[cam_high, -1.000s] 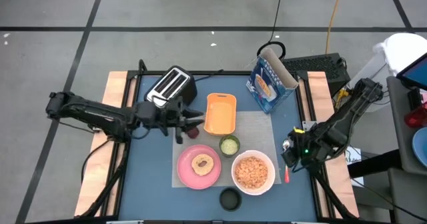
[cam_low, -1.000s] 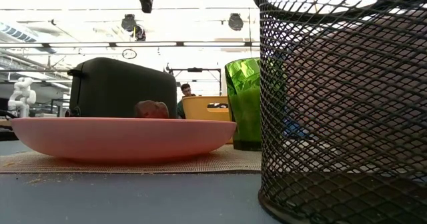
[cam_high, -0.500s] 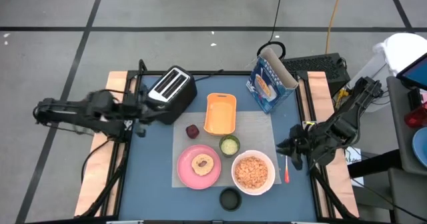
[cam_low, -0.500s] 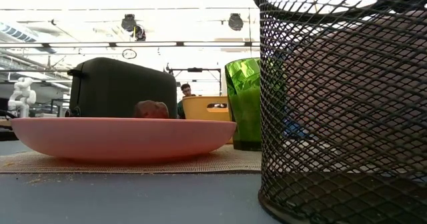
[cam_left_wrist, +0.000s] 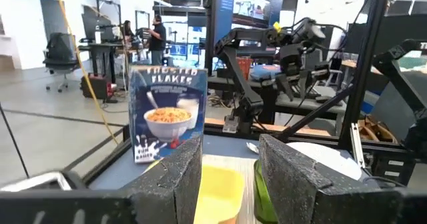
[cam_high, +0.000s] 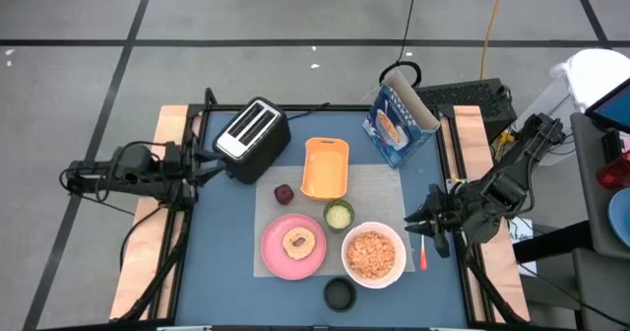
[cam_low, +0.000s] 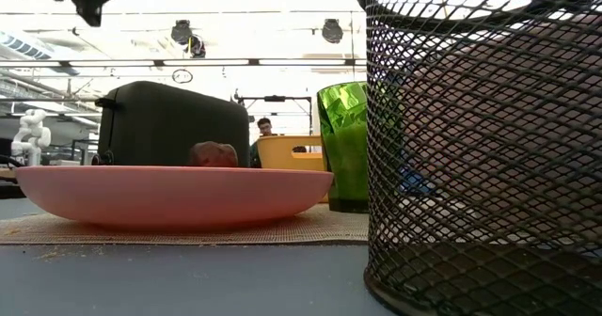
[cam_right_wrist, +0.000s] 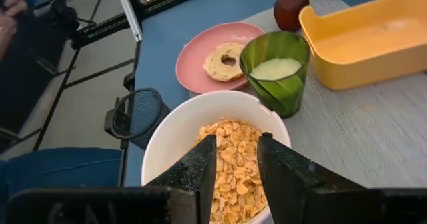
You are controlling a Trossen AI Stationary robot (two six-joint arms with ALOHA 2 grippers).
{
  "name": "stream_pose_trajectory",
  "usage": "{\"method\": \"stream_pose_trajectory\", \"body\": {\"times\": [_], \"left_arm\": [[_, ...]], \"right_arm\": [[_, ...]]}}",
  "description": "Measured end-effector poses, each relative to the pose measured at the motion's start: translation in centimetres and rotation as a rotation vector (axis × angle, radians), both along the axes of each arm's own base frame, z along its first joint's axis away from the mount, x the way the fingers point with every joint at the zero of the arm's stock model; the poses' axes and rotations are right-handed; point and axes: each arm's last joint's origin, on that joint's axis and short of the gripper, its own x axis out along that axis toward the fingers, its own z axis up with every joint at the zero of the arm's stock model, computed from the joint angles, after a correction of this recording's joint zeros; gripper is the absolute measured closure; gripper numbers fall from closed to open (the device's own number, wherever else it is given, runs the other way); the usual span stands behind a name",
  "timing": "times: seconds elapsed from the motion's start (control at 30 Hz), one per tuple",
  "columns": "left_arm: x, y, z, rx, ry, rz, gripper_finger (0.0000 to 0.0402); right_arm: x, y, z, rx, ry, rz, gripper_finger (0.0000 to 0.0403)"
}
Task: Arrange a breakfast setting
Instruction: Return to Home Position
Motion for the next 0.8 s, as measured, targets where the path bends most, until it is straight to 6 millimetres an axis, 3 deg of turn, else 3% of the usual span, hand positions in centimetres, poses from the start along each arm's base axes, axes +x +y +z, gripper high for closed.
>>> {"method": "stream_pose_trajectory", "body": {"times": [0.3,0.8], "left_arm": [[0.0,0.0,-4.3,-0.031,-0.031,0.01,0.0247],[1.3,0.1,-7.2,-0.032,-0.005,0.038,0.0247]], "right_arm": [[0.0,0.0,0.1,-0.031,-0.012,0.023,0.03],[0.1,-0.1,0.1,-0.062,-0.029,0.005,0.03]]}}
